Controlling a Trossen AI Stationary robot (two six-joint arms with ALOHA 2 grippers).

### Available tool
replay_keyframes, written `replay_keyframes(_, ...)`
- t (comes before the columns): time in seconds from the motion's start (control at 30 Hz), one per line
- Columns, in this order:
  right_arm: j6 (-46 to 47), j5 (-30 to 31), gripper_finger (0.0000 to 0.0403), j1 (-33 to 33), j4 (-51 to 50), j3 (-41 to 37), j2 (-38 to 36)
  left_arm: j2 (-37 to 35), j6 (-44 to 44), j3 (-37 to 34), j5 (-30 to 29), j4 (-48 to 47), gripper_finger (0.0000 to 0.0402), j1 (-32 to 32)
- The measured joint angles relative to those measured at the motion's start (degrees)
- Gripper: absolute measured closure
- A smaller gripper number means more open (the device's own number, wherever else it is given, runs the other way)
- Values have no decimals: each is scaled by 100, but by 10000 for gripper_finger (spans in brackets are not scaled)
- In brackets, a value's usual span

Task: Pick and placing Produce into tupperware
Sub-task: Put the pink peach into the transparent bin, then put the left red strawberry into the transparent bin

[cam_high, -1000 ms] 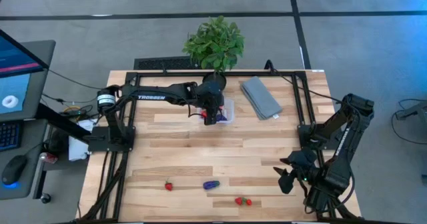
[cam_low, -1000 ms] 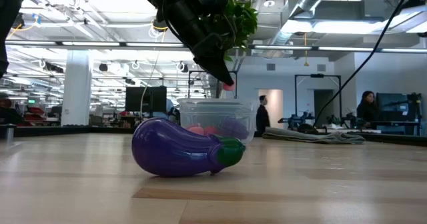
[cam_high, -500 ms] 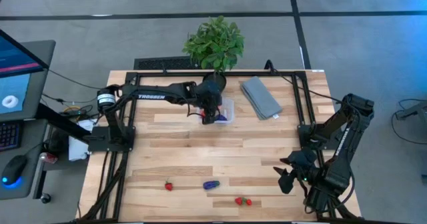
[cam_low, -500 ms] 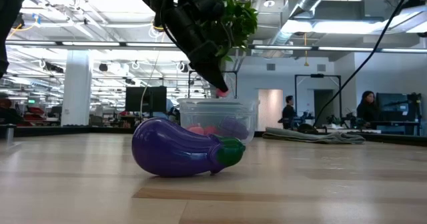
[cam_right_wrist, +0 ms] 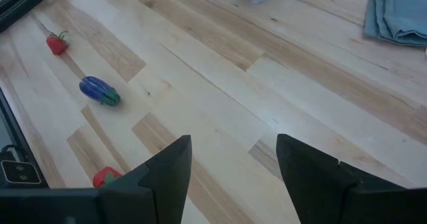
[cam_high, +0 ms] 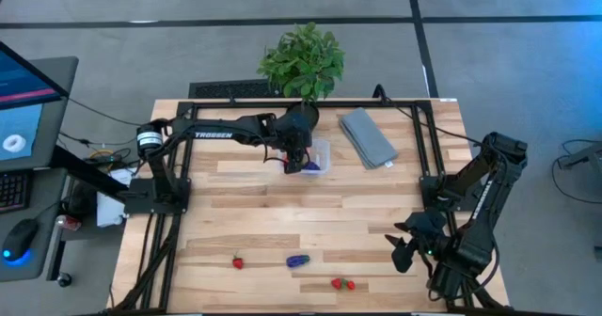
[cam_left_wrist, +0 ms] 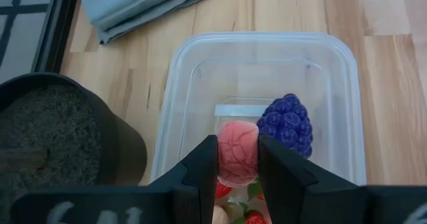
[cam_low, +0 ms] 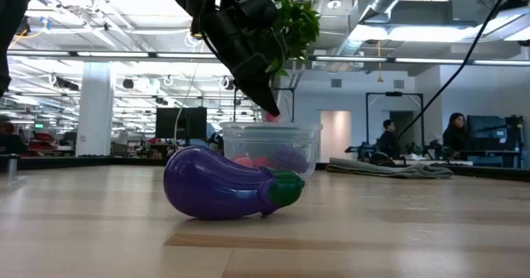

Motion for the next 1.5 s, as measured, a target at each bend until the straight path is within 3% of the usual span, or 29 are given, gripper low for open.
replay_keyframes(0.9, 0, 0, 159, 0, -13, 0, 0, 4, -249, 0, -162, 8, 313, 0)
replay_keyframes(1.3, -4, 0, 159, 0, -12, 0, 0, 4, -332, 2, -155, 1, 234, 0)
replay_keyframes(1.5, -18, 0, 159, 0, -13, 0, 0, -23, -331, 2, 44, -109, 219, 0)
